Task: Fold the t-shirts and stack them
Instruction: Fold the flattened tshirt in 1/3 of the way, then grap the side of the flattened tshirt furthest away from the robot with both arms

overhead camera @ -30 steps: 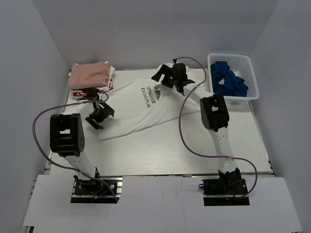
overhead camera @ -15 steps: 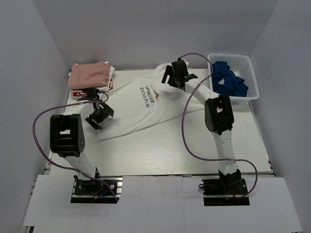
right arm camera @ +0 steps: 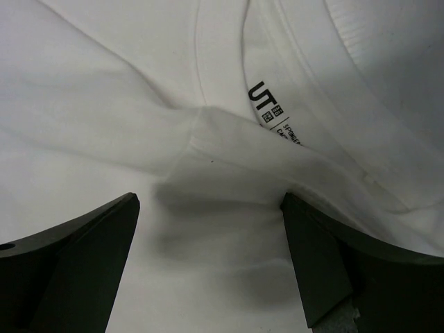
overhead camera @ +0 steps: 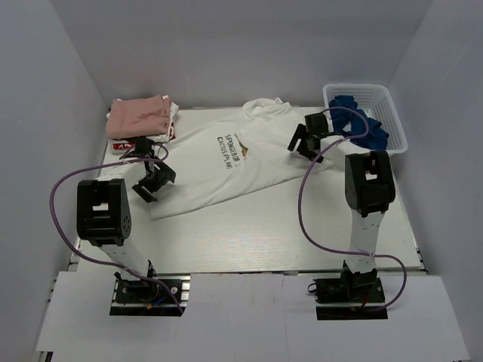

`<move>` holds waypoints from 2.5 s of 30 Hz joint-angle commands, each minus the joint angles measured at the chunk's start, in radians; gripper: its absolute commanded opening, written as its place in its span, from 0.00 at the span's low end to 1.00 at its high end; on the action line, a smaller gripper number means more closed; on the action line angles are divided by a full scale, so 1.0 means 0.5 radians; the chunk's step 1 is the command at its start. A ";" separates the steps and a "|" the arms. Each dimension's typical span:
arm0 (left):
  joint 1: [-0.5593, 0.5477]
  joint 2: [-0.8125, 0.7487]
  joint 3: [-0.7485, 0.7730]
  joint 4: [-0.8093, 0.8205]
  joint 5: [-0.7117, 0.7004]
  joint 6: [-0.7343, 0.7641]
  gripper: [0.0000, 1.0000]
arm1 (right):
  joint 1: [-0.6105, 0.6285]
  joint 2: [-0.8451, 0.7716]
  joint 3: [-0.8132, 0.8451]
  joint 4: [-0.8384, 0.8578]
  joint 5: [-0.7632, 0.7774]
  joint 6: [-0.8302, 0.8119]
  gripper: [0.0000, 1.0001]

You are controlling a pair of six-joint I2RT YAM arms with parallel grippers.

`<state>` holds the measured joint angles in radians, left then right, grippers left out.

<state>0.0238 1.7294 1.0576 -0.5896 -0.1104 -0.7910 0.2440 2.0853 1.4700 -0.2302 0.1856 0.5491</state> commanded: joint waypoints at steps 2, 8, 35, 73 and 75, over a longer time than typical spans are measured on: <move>0.038 0.094 -0.173 -0.204 -0.215 -0.028 1.00 | -0.055 0.017 -0.142 -0.064 -0.107 -0.009 0.90; 0.032 0.030 -0.289 -0.379 -0.187 -0.154 1.00 | -0.040 -0.323 -0.638 -0.040 -0.156 0.064 0.90; 0.054 -0.744 -0.094 -0.631 -0.301 -0.305 1.00 | 0.073 -1.827 -1.330 -0.280 -0.073 0.111 0.90; 0.075 0.904 1.220 -0.269 -0.279 0.128 0.00 | 0.070 0.571 1.203 0.000 -0.006 -0.494 0.90; 0.075 0.904 1.220 -0.269 -0.279 0.128 0.00 | 0.073 0.637 1.278 0.061 -0.027 -0.488 0.90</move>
<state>0.0589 2.1651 1.6527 -0.7261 -0.2726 -0.7288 0.2764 2.3703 2.0205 -0.2554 0.1989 0.3271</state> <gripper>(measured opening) 0.022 0.900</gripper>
